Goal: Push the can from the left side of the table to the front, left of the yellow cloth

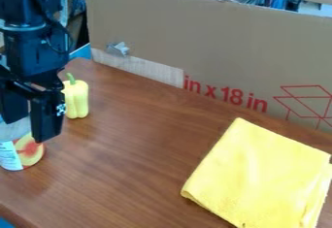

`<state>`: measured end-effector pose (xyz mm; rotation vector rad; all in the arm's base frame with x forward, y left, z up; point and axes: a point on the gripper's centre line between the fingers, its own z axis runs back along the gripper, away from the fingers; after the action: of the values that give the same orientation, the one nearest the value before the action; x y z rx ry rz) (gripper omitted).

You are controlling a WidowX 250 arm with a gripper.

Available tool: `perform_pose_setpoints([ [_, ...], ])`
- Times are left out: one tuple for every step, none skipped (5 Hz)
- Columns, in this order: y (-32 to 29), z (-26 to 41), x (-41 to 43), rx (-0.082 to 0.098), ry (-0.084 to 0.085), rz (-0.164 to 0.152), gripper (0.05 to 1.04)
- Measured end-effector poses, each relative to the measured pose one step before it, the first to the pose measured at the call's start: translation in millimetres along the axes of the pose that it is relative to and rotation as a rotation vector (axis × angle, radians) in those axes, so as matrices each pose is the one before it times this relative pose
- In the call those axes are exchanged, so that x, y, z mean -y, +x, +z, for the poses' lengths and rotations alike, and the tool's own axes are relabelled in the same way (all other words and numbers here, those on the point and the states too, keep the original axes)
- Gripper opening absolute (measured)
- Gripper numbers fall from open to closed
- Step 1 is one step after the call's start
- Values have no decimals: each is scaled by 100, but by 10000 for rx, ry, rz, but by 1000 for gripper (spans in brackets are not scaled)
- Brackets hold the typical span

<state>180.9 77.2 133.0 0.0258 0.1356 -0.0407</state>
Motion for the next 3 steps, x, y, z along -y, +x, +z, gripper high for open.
perform_pose_setpoints([
  [-108, -303, -4, -123, -73, -100, 1000],
  [-1610, 417, -3357, 317, -20, -703, 1000],
  [-1067, 378, -3673, 659, 618, 188, 1000],
])
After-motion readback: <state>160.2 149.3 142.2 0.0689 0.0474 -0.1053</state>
